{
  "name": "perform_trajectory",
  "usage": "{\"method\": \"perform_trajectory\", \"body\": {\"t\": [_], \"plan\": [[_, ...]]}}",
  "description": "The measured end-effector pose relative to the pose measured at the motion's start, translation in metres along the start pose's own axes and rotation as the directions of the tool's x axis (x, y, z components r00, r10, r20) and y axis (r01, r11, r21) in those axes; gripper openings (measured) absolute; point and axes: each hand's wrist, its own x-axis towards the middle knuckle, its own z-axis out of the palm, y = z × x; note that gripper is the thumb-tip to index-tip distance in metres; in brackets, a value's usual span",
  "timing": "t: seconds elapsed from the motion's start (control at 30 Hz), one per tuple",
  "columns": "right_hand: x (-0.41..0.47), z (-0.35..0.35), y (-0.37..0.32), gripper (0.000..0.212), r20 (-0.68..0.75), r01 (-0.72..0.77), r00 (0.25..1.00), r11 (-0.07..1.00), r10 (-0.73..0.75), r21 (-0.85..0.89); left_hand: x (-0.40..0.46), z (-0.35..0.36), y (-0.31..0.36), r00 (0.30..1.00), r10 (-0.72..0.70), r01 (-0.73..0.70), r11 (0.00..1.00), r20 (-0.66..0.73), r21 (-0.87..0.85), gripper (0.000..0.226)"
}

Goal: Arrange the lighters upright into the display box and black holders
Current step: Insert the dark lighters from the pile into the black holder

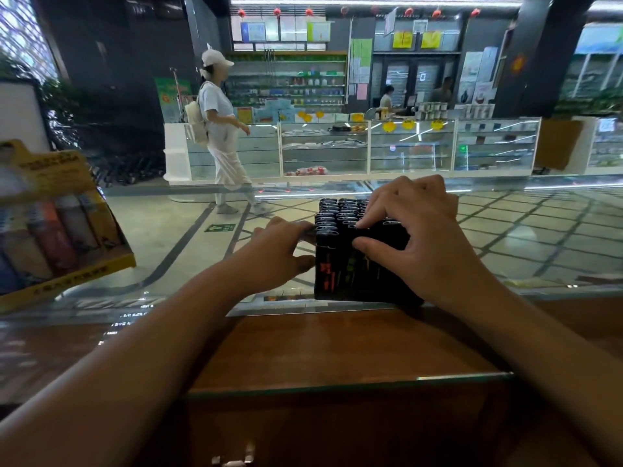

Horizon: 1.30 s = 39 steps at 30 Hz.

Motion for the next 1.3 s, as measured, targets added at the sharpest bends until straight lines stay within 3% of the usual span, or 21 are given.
{"method": "perform_trajectory", "body": {"t": [0.17,0.27,0.37,0.47,0.53,0.6,0.67,0.73,0.8,0.87,1.0,1.17,1.3], "plan": [[-0.003,-0.003,-0.002,0.016,0.051,-0.062,0.997,0.998,0.06,0.02,-0.004,-0.003,0.009,1.0,0.007,-0.007,1.0,-0.004,-0.004,0.035],[-0.003,-0.013,-0.002,0.019,0.07,-0.117,0.991,0.991,0.113,0.062,-0.013,-0.012,0.017,0.999,0.022,-0.019,0.994,0.033,-0.104,0.035],[-0.008,-0.028,0.009,0.047,0.174,-0.292,0.95,0.936,0.259,0.198,-0.022,-0.018,0.028,0.989,-0.037,0.079,0.949,0.142,-0.305,0.044],[-0.018,-0.045,0.028,0.096,0.342,-0.395,0.881,0.906,0.327,0.15,-0.034,-0.027,0.035,0.975,-0.088,0.177,0.863,0.206,-0.472,0.056],[-0.027,-0.049,0.039,0.117,0.482,-0.464,0.801,0.877,0.355,0.125,-0.05,-0.028,0.034,0.967,0.008,0.135,0.83,0.254,-0.541,0.061],[-0.038,-0.046,0.047,0.131,0.588,-0.468,0.736,0.88,0.336,0.082,-0.058,-0.017,0.032,0.969,0.109,0.005,0.889,0.223,-0.458,0.068],[-0.046,-0.037,0.052,0.132,0.62,-0.444,0.705,0.896,0.344,0.008,-0.061,0.007,0.024,0.992,0.079,-0.044,0.951,0.102,-0.306,0.063],[-0.05,-0.03,0.054,0.133,0.615,-0.427,0.703,0.904,0.357,-0.036,-0.062,0.016,0.026,0.998,-0.062,0.064,0.961,0.015,-0.269,0.076],[-0.051,-0.029,0.05,0.128,0.622,-0.447,0.681,0.892,0.388,-0.068,-0.063,0.015,0.036,0.997,-0.071,0.067,0.963,-0.005,-0.261,0.056],[-0.051,-0.027,0.045,0.116,0.612,-0.501,0.669,0.864,0.423,-0.05,-0.063,0.007,0.051,0.996,-0.083,0.084,0.974,0.016,-0.209,0.048],[-0.047,-0.033,0.033,0.114,0.582,-0.568,0.66,0.823,0.475,-0.027,-0.061,-0.007,0.07,0.951,-0.284,0.306,0.918,0.118,-0.252,0.045],[-0.029,-0.047,0.023,0.111,0.625,-0.632,0.587,0.774,0.514,-0.042,-0.051,-0.021,0.099,0.859,-0.483,0.512,0.82,0.17,-0.256,0.077],[-0.023,-0.048,0.024,0.11,0.642,-0.662,0.543,0.747,0.541,-0.07,-0.049,-0.018,0.104,0.831,-0.538,0.555,0.782,0.141,-0.285,0.082]]}}
